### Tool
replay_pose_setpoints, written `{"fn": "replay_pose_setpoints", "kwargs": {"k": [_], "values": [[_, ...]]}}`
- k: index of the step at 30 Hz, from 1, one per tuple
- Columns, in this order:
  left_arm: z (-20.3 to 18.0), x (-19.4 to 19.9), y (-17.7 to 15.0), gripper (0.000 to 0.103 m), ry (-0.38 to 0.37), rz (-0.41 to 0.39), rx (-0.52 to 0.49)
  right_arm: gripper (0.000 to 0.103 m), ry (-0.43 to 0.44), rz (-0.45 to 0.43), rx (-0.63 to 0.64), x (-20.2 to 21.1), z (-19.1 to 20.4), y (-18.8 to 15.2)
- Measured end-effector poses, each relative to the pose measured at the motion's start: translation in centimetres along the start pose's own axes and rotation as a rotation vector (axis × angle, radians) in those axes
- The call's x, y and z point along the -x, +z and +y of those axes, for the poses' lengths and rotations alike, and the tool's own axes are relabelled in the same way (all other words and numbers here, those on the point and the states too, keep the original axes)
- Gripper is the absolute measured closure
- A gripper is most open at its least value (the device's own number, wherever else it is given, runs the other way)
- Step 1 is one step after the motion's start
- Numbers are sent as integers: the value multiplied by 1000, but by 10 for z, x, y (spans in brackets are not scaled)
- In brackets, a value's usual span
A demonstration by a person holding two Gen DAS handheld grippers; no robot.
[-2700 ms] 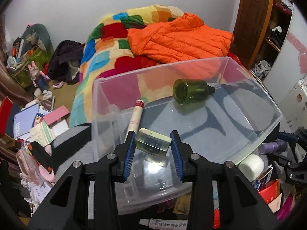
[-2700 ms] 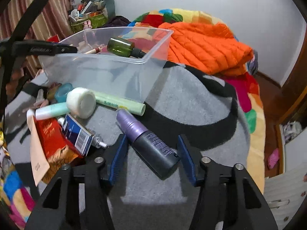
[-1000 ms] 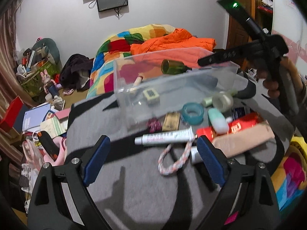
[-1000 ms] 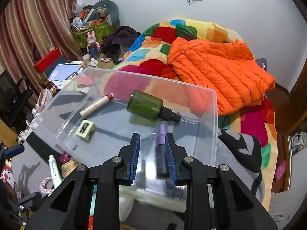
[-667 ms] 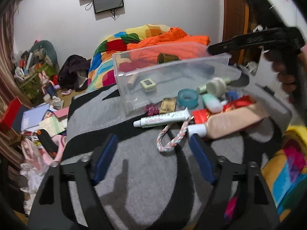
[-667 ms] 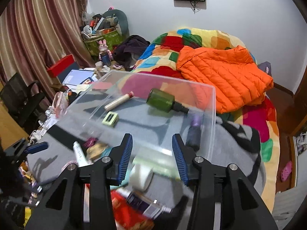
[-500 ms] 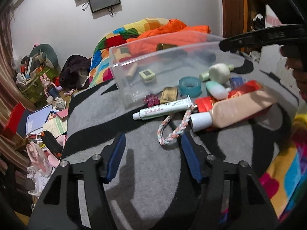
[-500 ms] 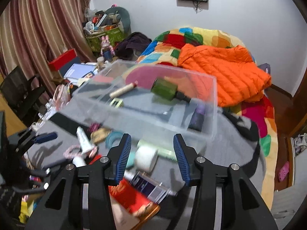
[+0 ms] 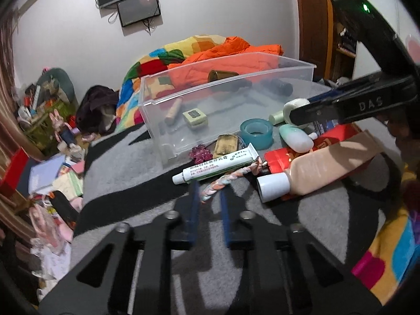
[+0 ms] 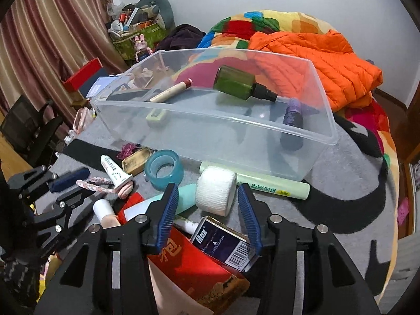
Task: Organize objects
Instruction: 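Grasp the white-pink rope with the left tool while the right tool grasps the white tape roll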
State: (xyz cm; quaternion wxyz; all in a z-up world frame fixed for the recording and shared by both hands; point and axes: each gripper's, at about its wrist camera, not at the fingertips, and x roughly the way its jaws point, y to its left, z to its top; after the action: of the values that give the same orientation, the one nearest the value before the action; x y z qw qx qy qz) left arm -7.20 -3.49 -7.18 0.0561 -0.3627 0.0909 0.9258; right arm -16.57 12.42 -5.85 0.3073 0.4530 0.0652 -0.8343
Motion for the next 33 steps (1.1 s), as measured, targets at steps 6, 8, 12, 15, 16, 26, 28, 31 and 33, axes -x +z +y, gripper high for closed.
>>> {"fn": "replay_pose_setpoints", "kwargs": {"k": [6, 8, 12, 15, 16, 26, 28, 31, 33], "values": [[15, 11, 1, 97, -49, -32, 94, 81, 21, -10, -18, 1, -1, -2], [18, 19, 2, 98, -40, -47, 107, 81, 27, -22, -19, 5, -1, -2], [25, 35, 6, 98, -46, -84, 135, 81, 38, -50, -21, 16, 0, -2], [28, 44, 10, 98, -53, -106, 150, 81, 52, -75, -23, 26, 0, -1], [30, 47, 13, 98, -54, -113, 155, 81, 56, -87, -25, 30, 0, 0], [51, 60, 45, 98, -70, -168, 238, 81, 50, -202, -35, 63, -1, 18], [54, 60, 51, 98, -77, -173, 253, 81, 44, -217, -37, 65, -2, 23], [56, 57, 61, 98, -66, -179, 264, 81, 34, -226, -40, 64, -5, 29], [57, 53, 67, 98, -67, -173, 275, 81, 29, -225, -46, 62, -7, 35]]}}
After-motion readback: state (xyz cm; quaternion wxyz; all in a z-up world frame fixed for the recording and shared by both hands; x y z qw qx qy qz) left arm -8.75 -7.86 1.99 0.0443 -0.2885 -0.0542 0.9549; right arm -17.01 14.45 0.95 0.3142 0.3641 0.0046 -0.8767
